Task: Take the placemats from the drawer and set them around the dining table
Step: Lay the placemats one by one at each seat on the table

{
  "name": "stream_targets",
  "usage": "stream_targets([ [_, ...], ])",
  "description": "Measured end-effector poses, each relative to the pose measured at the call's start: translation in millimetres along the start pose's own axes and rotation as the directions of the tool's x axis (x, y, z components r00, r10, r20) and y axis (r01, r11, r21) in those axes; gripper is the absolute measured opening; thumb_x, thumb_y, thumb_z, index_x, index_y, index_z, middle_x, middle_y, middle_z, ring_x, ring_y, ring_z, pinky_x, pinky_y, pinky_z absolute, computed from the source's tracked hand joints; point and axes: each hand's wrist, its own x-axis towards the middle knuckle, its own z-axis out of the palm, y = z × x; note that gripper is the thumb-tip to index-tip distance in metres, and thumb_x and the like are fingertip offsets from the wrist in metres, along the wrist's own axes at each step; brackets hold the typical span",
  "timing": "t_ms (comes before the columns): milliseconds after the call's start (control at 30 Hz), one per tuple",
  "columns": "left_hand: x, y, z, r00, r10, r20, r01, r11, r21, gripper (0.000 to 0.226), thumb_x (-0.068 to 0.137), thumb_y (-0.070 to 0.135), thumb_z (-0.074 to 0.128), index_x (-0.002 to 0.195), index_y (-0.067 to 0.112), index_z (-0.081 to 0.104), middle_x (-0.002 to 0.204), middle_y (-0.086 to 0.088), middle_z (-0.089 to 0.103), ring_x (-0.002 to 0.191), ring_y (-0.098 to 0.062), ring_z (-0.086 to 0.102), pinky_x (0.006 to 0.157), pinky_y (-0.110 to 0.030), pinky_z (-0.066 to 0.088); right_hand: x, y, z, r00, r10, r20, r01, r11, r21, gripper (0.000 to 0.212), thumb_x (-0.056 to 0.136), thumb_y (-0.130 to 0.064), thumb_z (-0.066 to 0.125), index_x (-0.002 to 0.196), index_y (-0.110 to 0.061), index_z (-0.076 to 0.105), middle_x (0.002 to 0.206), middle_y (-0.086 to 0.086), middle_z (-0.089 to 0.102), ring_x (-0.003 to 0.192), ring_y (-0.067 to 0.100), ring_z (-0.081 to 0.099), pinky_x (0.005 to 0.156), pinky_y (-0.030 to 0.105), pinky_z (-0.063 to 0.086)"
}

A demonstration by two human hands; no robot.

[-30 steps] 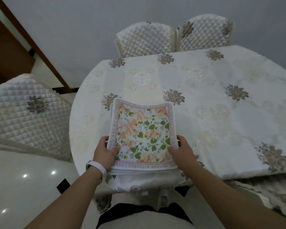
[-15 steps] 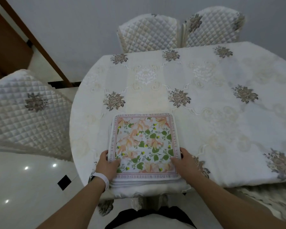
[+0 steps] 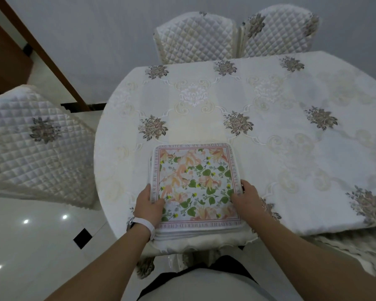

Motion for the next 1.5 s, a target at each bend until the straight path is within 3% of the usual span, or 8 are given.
stream_targets([
  [67,-3.2,3.6,-0.2,0.999,0.032,-0.004,-0.032,0.999,0.030,0.060,0.075,0.047,0.057,0.133,0.032,0.049,0.127,0.005,0.059,0.112,-0.018,0.059,0.094,-0.043,0.051,12.7,18.8,7.5,0.999,-0.029,-0.028,0.028,0.999,-0.024,0.042,0.068,-0.037,0.054,0.109,-0.030,0.059,0.103,0.002,0.063,0.084,0.020,0.066,0.072,0.044,0.060],
  [167,-35.8,52.1,-14.3,0.997,0.068,-0.043,-0.068,0.998,-0.007,0.025,0.086,0.019,0.062,0.109,0.030,0.060,0.099,0.013,0.065,0.087,-0.006,0.062,0.077,-0.029,0.053,1.4,0.6,5.2,0.994,-0.064,-0.085,0.062,0.998,-0.021,0.035,0.072,-0.032,0.058,0.107,-0.026,0.059,0.101,0.002,0.060,0.083,0.020,0.063,0.071,0.044,0.060],
  [400,-27.2,64.4,-18.6,0.999,0.004,-0.040,-0.009,0.993,-0.116,0.029,0.087,0.015,0.065,0.114,0.021,0.054,0.095,0.004,0.064,0.077,-0.007,0.062,0.057,-0.020,0.045,-16.1,-39.0,-5.7,0.997,0.034,-0.064,-0.028,0.996,0.081,0.026,0.086,-0.011,0.062,0.108,-0.019,0.049,0.090,-0.003,0.064,0.075,0.018,0.065,0.069,0.039,0.057],
  [600,-21.7,64.8,-18.5,0.993,-0.058,0.100,0.075,0.983,-0.166,0.018,0.089,0.010,0.062,0.106,0.017,0.062,0.093,0.001,0.067,0.080,-0.016,0.064,0.060,-0.026,0.051,-17.8,-40.0,-5.3,0.992,0.121,-0.034,-0.115,0.983,0.144,0.019,0.087,-0.011,0.061,0.105,-0.015,0.055,0.091,0.002,0.066,0.082,0.025,0.068,0.075,0.044,0.059],
  [733,-18.2,69.0,-19.0,0.992,-0.012,0.122,0.033,0.983,-0.178,0.017,0.087,0.010,0.065,0.102,0.018,0.064,0.093,-0.002,0.069,0.083,-0.023,0.067,0.070,-0.037,0.058,-23.8,-42.3,-8.5,0.990,0.126,-0.057,-0.115,0.981,0.157,0.013,0.088,-0.012,0.061,0.100,-0.014,0.057,0.090,0.003,0.066,0.081,0.022,0.067,0.068,0.037,0.058],
  [1067,-12.0,113.0,18.5,0.954,0.149,0.259,-0.086,0.967,-0.240,0.022,0.089,0.010,0.064,0.109,0.018,0.062,0.092,0.000,0.069,0.079,-0.019,0.067,0.059,-0.029,0.053,-47.1,-33.2,-52.9,0.954,0.080,-0.289,-0.031,0.985,0.171,0.011,0.090,-0.015,0.059,0.102,-0.016,0.057,0.090,-0.002,0.064,0.075,0.010,0.062,0.054,0.024,0.046],
  [1333,-50.7,154.4,75.4,0.897,0.236,0.373,-0.162,0.962,-0.220,0.024,0.090,0.007,0.062,0.111,0.018,0.060,0.090,-0.003,0.068,0.075,-0.020,0.067,0.054,-0.027,0.053,-82.7,11.8,-117.0,0.902,0.100,-0.419,-0.041,0.988,0.148,0.012,0.091,-0.018,0.058,0.102,-0.019,0.054,0.091,-0.004,0.063,0.078,0.013,0.062,0.064,0.034,0.054],
  [1500,-84.1,191.2,125.6,0.852,0.276,0.445,-0.214,0.959,-0.185,0.023,0.089,0.007,0.064,0.109,0.017,0.062,0.092,-0.005,0.069,0.079,-0.026,0.068,0.066,-0.039,0.057,-110.2,51.1,-170.0,0.875,0.134,-0.465,-0.033,0.975,0.219,0.012,0.093,-0.020,0.057,0.104,-0.022,0.054,0.093,-0.005,0.064,0.080,0.016,0.065,0.071,0.042,0.058],
])
